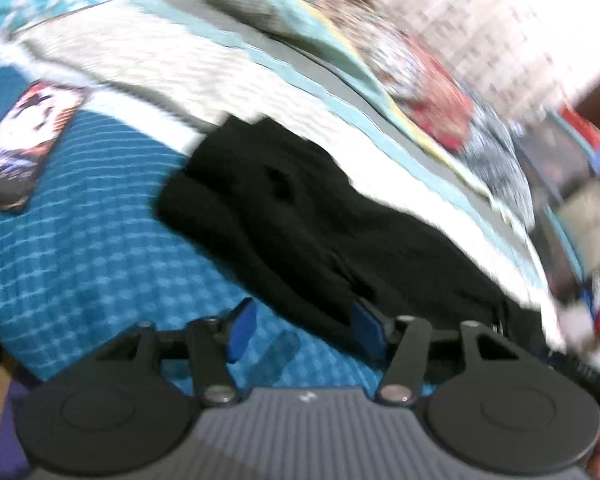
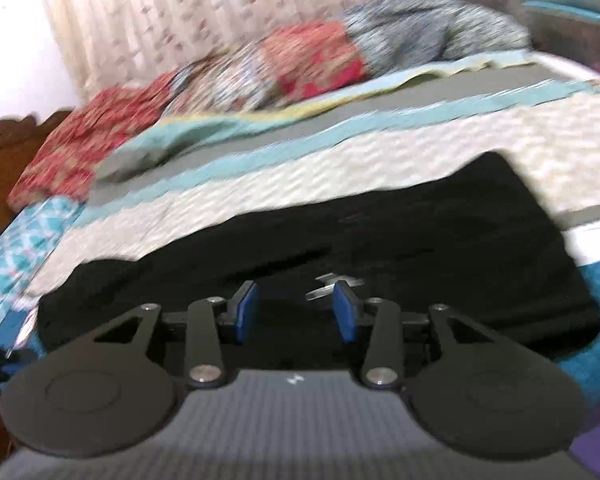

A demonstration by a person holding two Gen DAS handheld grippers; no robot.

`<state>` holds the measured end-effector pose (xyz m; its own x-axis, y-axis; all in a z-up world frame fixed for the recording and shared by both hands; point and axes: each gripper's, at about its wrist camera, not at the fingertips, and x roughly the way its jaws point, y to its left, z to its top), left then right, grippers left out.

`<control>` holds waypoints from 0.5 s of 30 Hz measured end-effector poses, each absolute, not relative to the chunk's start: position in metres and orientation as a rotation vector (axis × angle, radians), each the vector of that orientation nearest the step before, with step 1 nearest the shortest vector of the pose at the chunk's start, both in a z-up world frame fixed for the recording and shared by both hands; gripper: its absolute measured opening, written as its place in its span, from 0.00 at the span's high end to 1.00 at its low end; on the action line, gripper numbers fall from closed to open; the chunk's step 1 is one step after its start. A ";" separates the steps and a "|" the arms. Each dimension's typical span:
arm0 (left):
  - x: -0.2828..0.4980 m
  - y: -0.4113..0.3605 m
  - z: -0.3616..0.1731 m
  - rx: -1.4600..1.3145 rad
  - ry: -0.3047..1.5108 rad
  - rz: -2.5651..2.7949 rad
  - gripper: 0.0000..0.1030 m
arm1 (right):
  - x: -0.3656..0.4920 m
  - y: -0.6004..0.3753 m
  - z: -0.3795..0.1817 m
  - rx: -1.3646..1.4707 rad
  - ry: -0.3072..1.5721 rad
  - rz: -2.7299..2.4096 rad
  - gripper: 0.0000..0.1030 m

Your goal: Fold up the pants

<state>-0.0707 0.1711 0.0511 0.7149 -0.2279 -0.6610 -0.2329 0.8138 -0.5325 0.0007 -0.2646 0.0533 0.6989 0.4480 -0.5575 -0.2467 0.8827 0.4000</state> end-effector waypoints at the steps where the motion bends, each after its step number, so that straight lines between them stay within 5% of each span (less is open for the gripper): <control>1: -0.070 0.180 0.049 -0.669 0.777 0.015 0.39 | 0.007 -0.247 0.050 0.303 0.733 0.437 0.58; 3: -0.065 0.197 0.045 -0.722 0.759 0.044 0.22 | 0.016 -0.213 0.049 0.279 0.777 0.518 0.67; 7: -0.042 0.217 0.031 -0.799 0.764 0.068 0.14 | 0.040 -0.138 0.050 0.262 0.811 0.650 0.76; 12: -0.012 0.222 0.015 -0.852 0.761 0.082 0.05 | 0.073 -0.067 0.035 0.410 0.889 0.740 0.77; 13: -0.009 0.221 0.013 -0.853 0.760 0.088 0.06 | 0.076 -0.049 0.020 0.420 0.973 0.761 0.76; 14: -0.005 0.221 0.011 -0.847 0.761 0.098 0.16 | 0.080 -0.033 0.000 0.412 1.087 0.783 0.75; 15: -0.001 0.219 0.010 -0.831 0.769 0.109 0.48 | 0.077 -0.023 -0.015 0.406 1.124 0.779 0.80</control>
